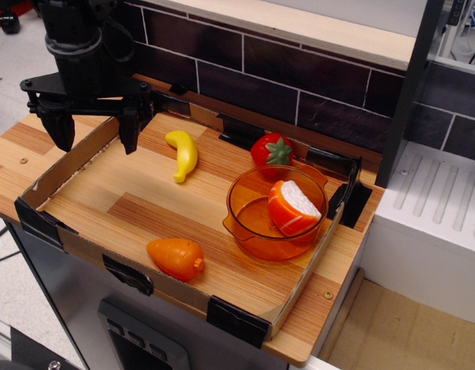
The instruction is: Take sushi out of pot
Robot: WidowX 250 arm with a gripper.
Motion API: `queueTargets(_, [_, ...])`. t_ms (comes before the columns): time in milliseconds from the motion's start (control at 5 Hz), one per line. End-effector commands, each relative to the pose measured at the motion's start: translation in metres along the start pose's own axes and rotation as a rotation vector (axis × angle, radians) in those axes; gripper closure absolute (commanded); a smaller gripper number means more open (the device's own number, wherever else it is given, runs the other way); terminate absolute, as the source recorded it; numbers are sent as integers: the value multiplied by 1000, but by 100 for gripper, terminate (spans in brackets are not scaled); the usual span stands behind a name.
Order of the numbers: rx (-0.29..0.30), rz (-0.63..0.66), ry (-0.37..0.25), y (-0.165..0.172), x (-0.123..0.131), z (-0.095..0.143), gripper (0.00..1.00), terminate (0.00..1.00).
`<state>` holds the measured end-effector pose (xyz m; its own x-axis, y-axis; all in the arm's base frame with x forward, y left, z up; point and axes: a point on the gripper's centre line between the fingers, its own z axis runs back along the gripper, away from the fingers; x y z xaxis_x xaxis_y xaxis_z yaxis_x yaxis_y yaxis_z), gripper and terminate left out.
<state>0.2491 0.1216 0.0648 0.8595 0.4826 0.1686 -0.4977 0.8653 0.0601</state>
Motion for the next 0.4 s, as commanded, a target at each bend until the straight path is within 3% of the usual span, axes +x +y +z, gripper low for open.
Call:
queueTargets(0, [0,0,0,0,0,0,0,0])
queueTargets(200, [-20,25,11,-10,-7,17,0,0])
